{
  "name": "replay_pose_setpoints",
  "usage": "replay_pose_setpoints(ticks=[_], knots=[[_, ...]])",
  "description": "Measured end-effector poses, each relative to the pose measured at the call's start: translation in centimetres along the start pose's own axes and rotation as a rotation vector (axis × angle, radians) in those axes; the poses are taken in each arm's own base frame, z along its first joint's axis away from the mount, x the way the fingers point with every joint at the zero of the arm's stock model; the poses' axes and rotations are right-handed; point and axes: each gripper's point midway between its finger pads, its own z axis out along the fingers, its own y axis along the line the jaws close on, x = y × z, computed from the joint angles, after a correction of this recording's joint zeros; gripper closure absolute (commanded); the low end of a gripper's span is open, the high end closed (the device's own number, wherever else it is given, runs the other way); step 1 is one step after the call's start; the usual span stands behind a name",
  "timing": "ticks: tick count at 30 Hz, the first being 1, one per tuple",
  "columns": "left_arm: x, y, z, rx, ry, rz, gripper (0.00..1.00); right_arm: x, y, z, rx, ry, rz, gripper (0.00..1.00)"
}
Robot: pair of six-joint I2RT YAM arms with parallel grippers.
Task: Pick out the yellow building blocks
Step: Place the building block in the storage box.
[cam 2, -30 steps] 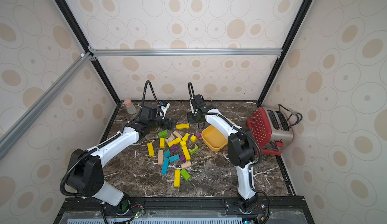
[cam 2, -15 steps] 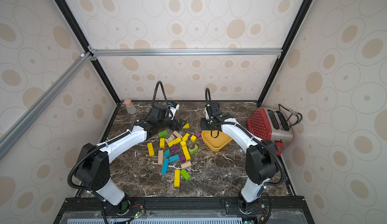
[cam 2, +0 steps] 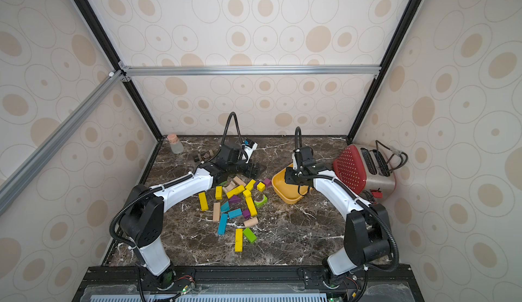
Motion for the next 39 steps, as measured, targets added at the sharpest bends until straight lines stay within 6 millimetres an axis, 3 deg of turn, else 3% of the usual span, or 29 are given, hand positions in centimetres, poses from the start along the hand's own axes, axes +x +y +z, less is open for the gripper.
replay_pose_setpoints(ticks=[8, 15, 22, 31, 39], knots=[[0.5, -2.8, 1.8, 0.08, 0.014, 0.008, 0.11, 1.8, -2.4, -0.8, 0.041, 0.018, 0.019, 0.86], [1.5, -3.2, 2.7, 0.106, 0.04, 0.005, 0.12, 3.3, -4.3, -1.2, 0.083, 0.02, 0.035, 0.86], [0.6, -3.8, 2.7, 0.129, 0.026, -0.001, 0.12, 4.1, -5.6, -1.1, 0.113, 0.03, 0.054, 0.86], [1.7, -5.1, 3.4, 0.173, 0.056, -0.005, 0.12, 3.1, -6.9, -0.7, 0.141, 0.007, 0.083, 0.86], [2.1, -5.0, 3.7, 0.166, 0.07, -0.009, 0.13, 0.4, -7.2, 1.2, 0.146, -0.002, 0.087, 0.86]])
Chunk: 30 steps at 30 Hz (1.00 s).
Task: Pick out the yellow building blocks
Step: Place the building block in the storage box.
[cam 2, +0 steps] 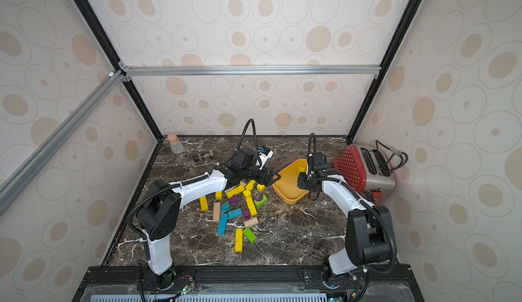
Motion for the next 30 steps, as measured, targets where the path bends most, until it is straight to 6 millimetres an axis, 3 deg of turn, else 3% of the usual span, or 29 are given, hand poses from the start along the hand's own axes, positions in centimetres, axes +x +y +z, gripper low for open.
replay_pose_setpoints(ticks=[12, 22, 30], knots=[[1.3, 0.9, -1.3, -0.07, 0.042, 0.004, 0.13, -1.4, -0.5, 4.5, 0.008, 0.045, 0.018, 0.84], [1.4, 0.9, -2.1, -0.089, 0.053, 0.016, 0.13, -2.0, -0.9, 6.2, 0.035, 0.057, -0.001, 0.81], [1.9, 1.2, -2.2, -0.104, 0.067, 0.025, 0.12, -2.5, -0.9, 7.5, 0.044, 0.071, -0.009, 0.57]])
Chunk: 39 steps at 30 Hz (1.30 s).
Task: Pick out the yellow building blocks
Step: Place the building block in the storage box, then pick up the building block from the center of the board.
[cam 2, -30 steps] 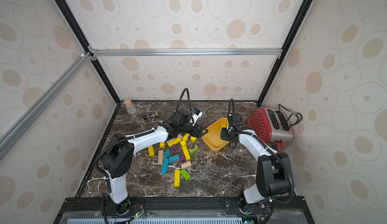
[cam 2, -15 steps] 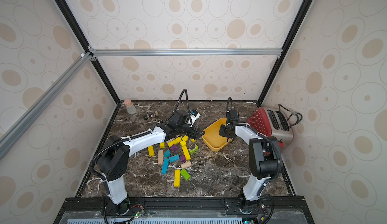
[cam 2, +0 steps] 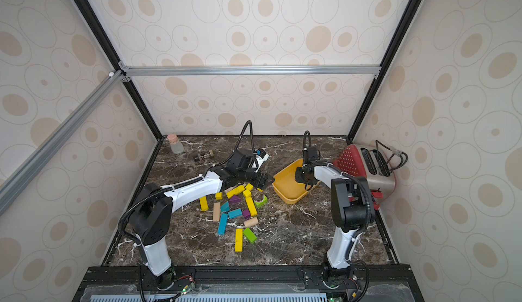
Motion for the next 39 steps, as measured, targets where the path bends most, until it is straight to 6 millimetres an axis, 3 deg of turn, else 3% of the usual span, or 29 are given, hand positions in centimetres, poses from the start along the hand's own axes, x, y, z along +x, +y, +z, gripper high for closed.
replay_pose_setpoints(ticks=[8, 22, 32, 39], knots=[[0.1, 0.2, -0.8, -0.022, 0.002, 0.038, 0.12, -0.5, 0.2, -0.9, -0.005, -0.017, -0.005, 0.52], [0.8, 0.4, -0.8, -0.03, 0.031, 0.051, 0.14, 0.0, 1.6, -6.5, -0.079, -0.101, -0.012, 0.53], [1.3, 0.7, -0.9, -0.05, 0.055, 0.045, 0.15, 1.1, 5.3, -9.2, -0.135, -0.14, -0.088, 0.53], [1.1, 0.5, -3.5, -0.074, 0.034, 0.045, 0.15, 2.9, 8.1, -10.6, -0.166, -0.157, -0.158, 0.53]])
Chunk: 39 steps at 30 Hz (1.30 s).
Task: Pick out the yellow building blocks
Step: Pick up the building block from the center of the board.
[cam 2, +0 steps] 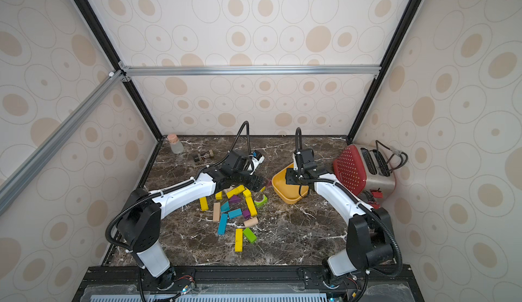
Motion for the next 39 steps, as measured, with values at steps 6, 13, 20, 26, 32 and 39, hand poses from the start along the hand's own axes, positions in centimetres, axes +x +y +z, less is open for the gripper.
replay_pose_setpoints(ticks=[6, 13, 20, 26, 32, 39], knots=[[1.0, 0.1, -2.2, -0.021, 0.003, -0.026, 0.16, 1.4, 2.6, -1.0, -0.039, -0.017, -0.053, 0.53], [4.4, 0.7, -4.1, -0.067, 0.063, -0.076, 0.17, 4.4, 4.6, -1.4, -0.089, 0.013, -0.11, 0.53], [7.2, 0.9, -5.1, -0.091, 0.127, -0.148, 0.18, 6.9, 6.1, -1.8, -0.152, 0.055, -0.155, 0.53], [9.5, 1.2, -5.8, -0.112, 0.18, -0.189, 0.18, 8.4, 7.5, -2.3, -0.21, 0.083, -0.185, 0.53], [11.1, 1.3, -6.1, -0.122, 0.228, -0.214, 0.19, 10.9, 8.4, -2.1, -0.25, 0.148, -0.216, 0.53], [13.5, 1.3, -6.2, -0.125, 0.292, -0.247, 0.2, 13.9, 7.8, -1.4, -0.247, 0.215, -0.226, 0.53]])
